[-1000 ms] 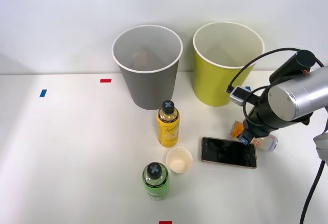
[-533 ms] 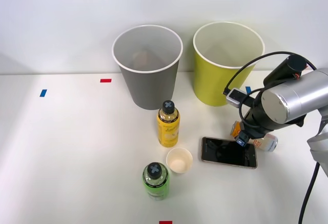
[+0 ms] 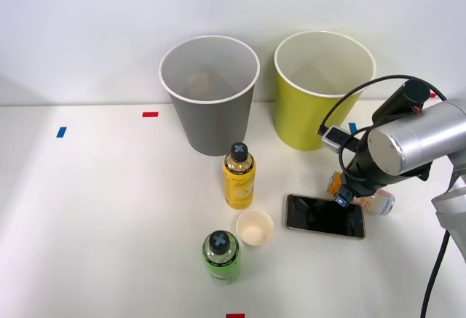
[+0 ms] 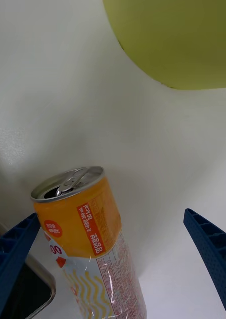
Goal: Put cans in the gray bin, plastic bottles in the light green bin
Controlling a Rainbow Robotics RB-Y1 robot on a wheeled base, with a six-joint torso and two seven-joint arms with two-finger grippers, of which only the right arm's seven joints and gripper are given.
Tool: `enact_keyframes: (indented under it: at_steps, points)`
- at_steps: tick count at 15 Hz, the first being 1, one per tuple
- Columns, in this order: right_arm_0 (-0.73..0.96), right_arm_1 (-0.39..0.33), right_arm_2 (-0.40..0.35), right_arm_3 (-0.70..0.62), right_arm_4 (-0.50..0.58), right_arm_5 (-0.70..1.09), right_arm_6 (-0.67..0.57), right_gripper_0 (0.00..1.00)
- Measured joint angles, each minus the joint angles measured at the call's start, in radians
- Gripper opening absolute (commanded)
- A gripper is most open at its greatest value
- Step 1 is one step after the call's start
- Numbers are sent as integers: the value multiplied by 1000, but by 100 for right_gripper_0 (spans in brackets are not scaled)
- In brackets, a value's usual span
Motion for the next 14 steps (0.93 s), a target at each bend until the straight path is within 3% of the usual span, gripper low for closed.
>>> enact_keyframes:
  at_steps: [11, 13, 14]
  points:
    - [-2, 11, 0, 95, -12, -24, 16, 100]
    - [-2, 19, 0, 106, -9, -26, 22, 23]
    - [-2, 19, 0, 107, -8, -27, 26, 3]
